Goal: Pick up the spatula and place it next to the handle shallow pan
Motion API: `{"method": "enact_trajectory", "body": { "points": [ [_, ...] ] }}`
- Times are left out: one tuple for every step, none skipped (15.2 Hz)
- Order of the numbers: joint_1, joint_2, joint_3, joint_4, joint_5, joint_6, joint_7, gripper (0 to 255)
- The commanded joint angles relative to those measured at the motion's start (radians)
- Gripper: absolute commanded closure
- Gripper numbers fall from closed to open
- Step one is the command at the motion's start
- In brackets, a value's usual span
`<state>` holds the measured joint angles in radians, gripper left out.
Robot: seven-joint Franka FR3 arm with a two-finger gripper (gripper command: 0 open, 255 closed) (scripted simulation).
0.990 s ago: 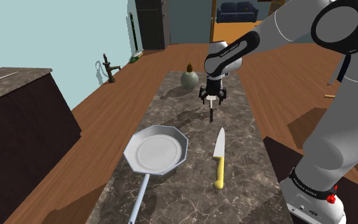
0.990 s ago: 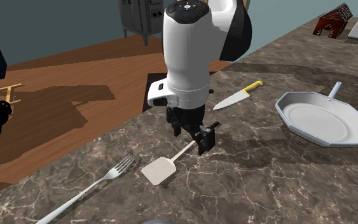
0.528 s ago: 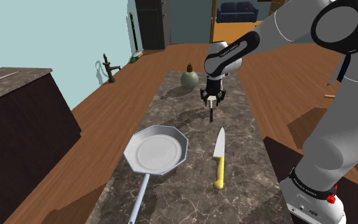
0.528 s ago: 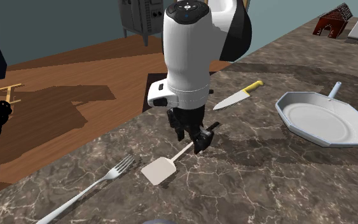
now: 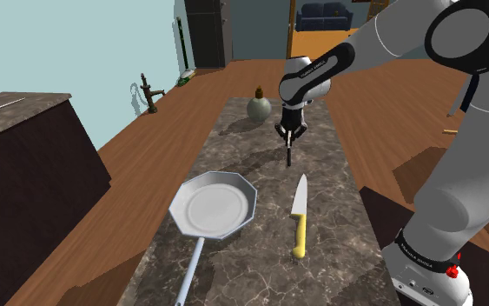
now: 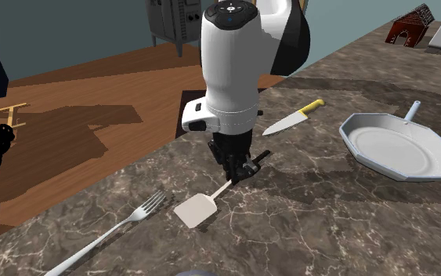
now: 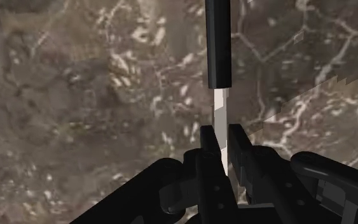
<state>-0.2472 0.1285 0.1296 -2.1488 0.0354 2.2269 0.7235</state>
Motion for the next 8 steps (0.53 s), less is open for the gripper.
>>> {"method": "enact_trajectory", "body": {
  "points": [
    [0.0,0.0,0.0,0.0,0.0,0.0,0.0,255],
    [0.0,-0.008,0.0,0.005,0.001,-0.012,0.0,255],
    [0.0,-0.015,0.0,0.01,0.002,-0.025,0.0,255],
    [-0.001,-0.023,0.0,0.015,0.003,-0.037,-0.001,255],
    [-0.001,-0.03,0.0,0.021,0.003,-0.05,-0.001,255],
    [-0.001,-0.036,0.0,0.027,0.004,-0.063,-0.001,255],
    [-0.001,-0.043,0.0,0.033,0.005,-0.076,-0.001,255],
    [-0.002,-0.05,0.0,0.039,0.005,-0.088,-0.001,255]
  ]
}}
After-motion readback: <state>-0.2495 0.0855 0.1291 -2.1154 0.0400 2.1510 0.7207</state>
